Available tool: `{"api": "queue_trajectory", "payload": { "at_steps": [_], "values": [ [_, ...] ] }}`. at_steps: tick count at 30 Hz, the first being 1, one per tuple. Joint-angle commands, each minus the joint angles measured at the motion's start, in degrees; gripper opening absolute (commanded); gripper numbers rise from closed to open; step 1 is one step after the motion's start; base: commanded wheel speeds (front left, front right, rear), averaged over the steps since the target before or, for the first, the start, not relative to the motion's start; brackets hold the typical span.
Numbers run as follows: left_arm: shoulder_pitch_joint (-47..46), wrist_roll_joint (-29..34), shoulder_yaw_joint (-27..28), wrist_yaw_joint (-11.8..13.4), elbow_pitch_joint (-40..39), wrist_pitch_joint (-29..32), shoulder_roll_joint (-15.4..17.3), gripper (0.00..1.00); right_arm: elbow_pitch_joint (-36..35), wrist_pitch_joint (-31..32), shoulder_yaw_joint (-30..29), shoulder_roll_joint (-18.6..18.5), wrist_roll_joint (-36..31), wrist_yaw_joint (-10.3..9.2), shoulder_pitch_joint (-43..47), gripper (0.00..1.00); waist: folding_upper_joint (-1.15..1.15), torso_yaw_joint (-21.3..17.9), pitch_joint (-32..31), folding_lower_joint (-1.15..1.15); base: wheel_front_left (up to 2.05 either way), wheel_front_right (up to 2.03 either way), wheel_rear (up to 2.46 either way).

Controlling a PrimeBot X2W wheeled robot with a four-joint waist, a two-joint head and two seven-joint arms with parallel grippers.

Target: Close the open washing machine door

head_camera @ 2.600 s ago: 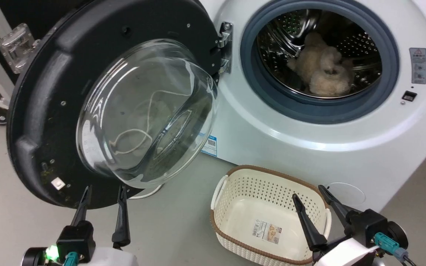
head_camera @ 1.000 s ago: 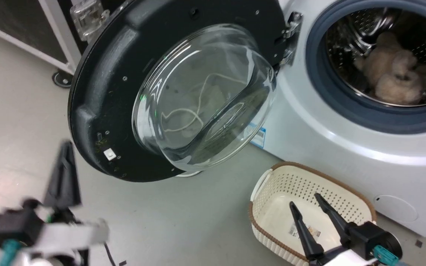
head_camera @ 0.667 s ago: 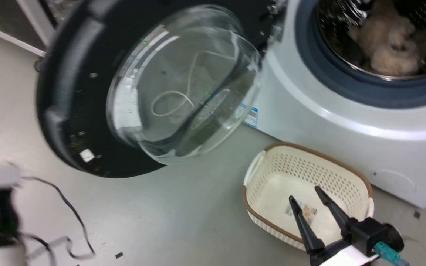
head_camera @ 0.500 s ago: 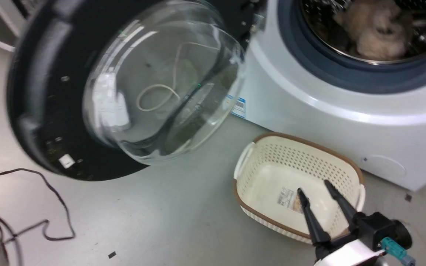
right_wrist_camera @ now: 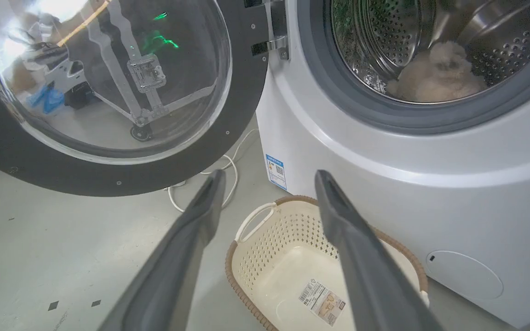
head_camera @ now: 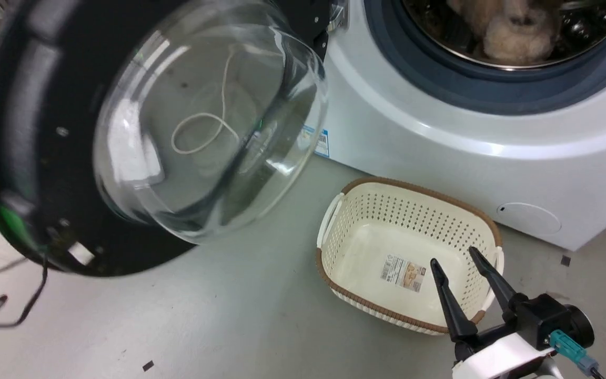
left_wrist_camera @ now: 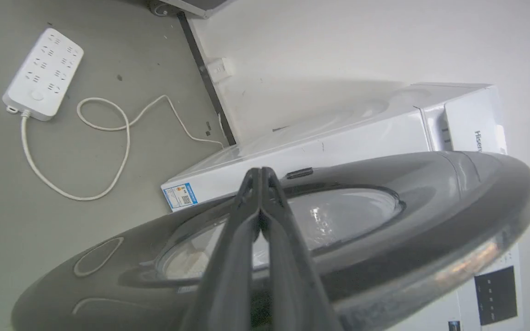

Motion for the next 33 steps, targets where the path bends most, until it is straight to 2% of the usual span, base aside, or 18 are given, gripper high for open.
{"api": "queue_trajectory", "payload": {
  "at_steps": [1,2,3,7,11,12,13,16,18,19,24,28,33],
  "values": [
    [1.8,-0.8,-1.2,-0.7,-0.8,2.3,-1.3,0.00,0.1,-0.3,-0.2,0.1,0.4,0.05,-0.4,1.00,0.00,0.1,-0.6,0.00,0.00,0.00,0.00],
    [2.8,-1.4,-1.5,-0.8,-1.8,3.9,-1.6,0.00,0.3,-0.3,-0.3,0.3,0.4,0.05,-0.4,1.00,0.00,0.0,-1.0,0.00,0.00,0.00,0.00],
    [5.8,-4.1,-1.8,-0.3,-4.7,8.0,-3.0,0.00,0.6,-0.3,-0.6,0.7,0.4,0.05,-0.2,1.00,0.00,-0.3,-2.5,0.00,0.00,0.00,0.00],
    [10.2,-7.6,-3.3,0.4,-10.4,13.5,-6.3,0.00,1.0,-0.3,-1.5,1.5,0.4,0.05,0.2,1.00,0.00,-0.8,-4.7,0.00,0.00,0.00,0.00],
    [14.8,-9.7,-5.2,1.4,-17.2,16.4,-10.6,0.00,1.3,-0.3,-2.3,2.2,0.2,0.05,0.7,1.00,0.00,-1.9,-6.7,0.00,0.00,0.00,0.00],
    [14.8,-9.7,-5.2,1.4,-17.2,16.4,-10.6,0.00,1.3,-0.3,-2.3,2.2,0.2,0.05,0.7,1.00,0.00,-1.9,-6.7,0.00,0.00,0.00,0.00],
    [17.0,-10.6,-6.5,1.9,-20.2,17.2,-12.4,0.00,1.3,-0.3,-3.0,2.6,0.2,0.05,1.0,1.00,0.00,-2.7,-7.3,0.00,0.00,0.00,0.00],
    [19.0,-11.4,-8.7,2.4,-23.0,17.7,-14.0,0.00,1.2,-0.3,-4.0,2.8,0.1,0.05,1.2,1.00,0.00,-3.3,-7.5,0.00,0.00,0.00,0.00],
    [21.8,-13.2,-13.1,3.4,-26.1,17.4,-15.2,0.00,1.2,-0.3,-4.7,3.0,-0.4,0.05,1.5,1.00,0.00,-4.7,-7.4,0.00,0.00,0.00,0.00],
    [21.8,-13.2,-13.1,3.4,-26.1,17.4,-15.2,0.00,1.2,-0.3,-4.7,3.0,-0.4,0.05,1.5,1.00,0.00,-4.7,-7.4,0.00,0.00,0.00,0.00],
    [25.5,-17.9,-21.4,4.1,-28.3,13.8,-15.5,0.00,1.0,-0.3,-5.9,3.0,-1.1,0.05,0.7,1.00,0.00,-8.4,-5.8,0.00,0.00,0.00,0.00],
    [26.2,-21.9,-27.9,3.3,-27.7,8.5,-15.6,0.00,0.5,-0.3,-7.2,2.9,-1.1,0.05,-0.8,1.00,0.00,-12.5,-3.3,0.00,0.00,0.00,0.00],
    [24.1,-24.1,-34.9,1.5,-24.6,3.8,-15.6,0.00,0.4,-0.3,-8.0,2.8,-1.0,0.05,-2.6,1.00,0.00,-18.8,0.1,0.00,0.00,0.00,0.00]
  ]
}}
